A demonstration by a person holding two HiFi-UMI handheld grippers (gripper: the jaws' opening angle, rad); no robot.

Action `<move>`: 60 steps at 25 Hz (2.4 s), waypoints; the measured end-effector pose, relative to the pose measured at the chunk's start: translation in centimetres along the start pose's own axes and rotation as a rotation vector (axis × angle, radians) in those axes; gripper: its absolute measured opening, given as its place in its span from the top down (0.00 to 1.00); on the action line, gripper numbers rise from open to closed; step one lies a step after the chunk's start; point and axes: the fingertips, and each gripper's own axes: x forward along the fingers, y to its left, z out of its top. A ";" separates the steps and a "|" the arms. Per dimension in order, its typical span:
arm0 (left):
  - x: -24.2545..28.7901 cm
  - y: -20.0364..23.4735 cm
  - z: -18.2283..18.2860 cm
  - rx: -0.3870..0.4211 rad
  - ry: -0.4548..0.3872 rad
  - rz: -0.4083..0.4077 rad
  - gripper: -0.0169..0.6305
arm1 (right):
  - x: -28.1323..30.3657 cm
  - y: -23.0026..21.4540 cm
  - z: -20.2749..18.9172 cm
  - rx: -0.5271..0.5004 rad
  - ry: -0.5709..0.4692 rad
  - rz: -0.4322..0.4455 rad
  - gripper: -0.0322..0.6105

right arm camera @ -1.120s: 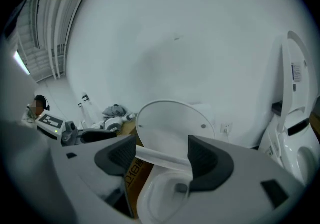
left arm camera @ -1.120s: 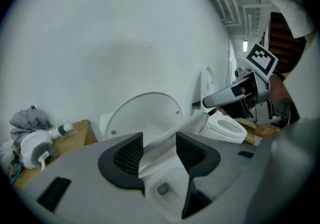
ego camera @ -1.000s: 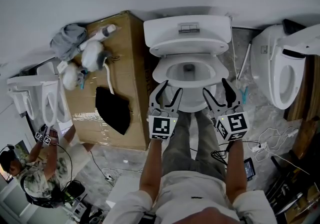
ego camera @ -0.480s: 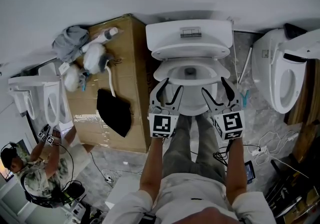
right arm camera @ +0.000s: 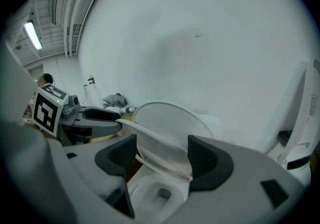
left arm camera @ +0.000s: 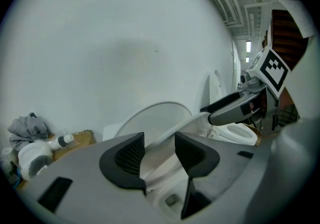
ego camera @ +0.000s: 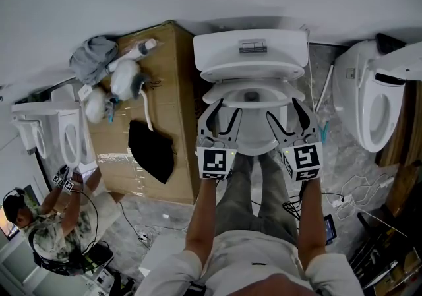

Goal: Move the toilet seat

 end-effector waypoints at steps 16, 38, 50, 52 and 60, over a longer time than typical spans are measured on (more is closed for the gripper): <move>2.2 1.5 1.4 -0.005 -0.032 0.024 0.65 | 2.1 -2.1 1.8 -0.006 -0.045 -0.070 0.55; 5.2 4.0 3.1 -0.027 -0.072 0.094 0.65 | 5.2 -4.4 4.2 -0.025 -0.092 -0.139 0.57; 6.4 5.3 3.4 -0.090 -0.069 0.112 0.61 | 6.2 -5.4 4.9 -0.035 -0.102 -0.192 0.57; 6.5 5.3 3.4 -0.092 -0.068 0.107 0.61 | 6.3 -5.4 4.9 -0.038 -0.101 -0.196 0.57; 6.1 5.2 3.5 -0.078 -0.068 0.106 0.61 | 5.3 -5.1 5.2 -0.045 -0.106 -0.208 0.57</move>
